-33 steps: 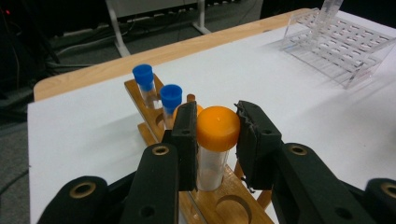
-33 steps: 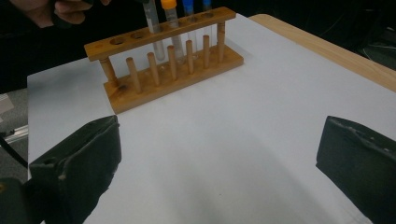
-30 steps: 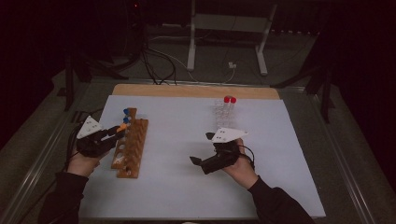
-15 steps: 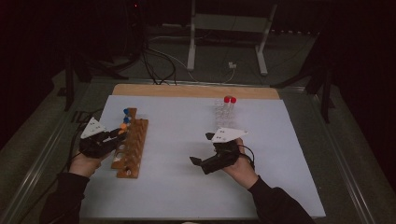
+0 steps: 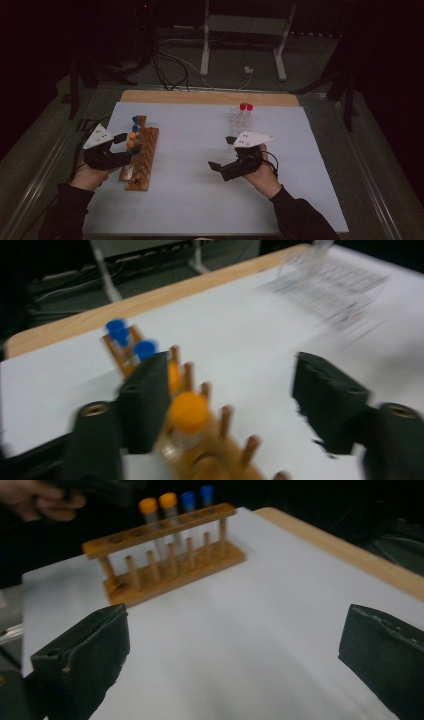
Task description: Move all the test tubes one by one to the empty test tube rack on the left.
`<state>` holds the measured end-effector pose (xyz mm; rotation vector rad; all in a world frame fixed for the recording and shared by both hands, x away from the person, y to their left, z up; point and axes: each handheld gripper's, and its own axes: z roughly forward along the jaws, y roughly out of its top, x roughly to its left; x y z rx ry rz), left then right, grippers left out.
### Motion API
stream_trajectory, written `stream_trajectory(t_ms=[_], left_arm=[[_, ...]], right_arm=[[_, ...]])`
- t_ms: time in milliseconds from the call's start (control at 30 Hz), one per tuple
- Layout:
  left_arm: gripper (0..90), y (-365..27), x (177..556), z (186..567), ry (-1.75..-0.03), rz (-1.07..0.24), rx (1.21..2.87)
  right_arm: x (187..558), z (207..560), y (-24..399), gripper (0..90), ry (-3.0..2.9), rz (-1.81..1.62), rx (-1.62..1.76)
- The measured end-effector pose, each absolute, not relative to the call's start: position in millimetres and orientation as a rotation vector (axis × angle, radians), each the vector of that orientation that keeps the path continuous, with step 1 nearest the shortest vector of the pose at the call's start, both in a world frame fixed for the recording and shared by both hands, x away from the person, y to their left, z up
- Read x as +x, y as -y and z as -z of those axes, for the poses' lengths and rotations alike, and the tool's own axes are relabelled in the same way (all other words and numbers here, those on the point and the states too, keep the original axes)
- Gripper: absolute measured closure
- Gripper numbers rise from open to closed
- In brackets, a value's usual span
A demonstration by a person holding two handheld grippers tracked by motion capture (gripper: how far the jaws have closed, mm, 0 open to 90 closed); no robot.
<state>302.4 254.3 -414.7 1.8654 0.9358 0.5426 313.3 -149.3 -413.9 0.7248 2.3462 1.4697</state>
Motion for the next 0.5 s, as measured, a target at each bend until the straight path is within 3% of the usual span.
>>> stream_trajectory(t_ms=[300, 500], left_arm=[[2.6, -228, 295, 406, -0.834, -0.469, 1.860], [1.3, -219, 290, 403, -0.774, -0.437, 1.851]], right_arm=[[342, 406, 189, 0.1, -2.223, -1.404, 0.859], [368, 414, 213, 0.1, -2.201, -1.369, 0.943]])
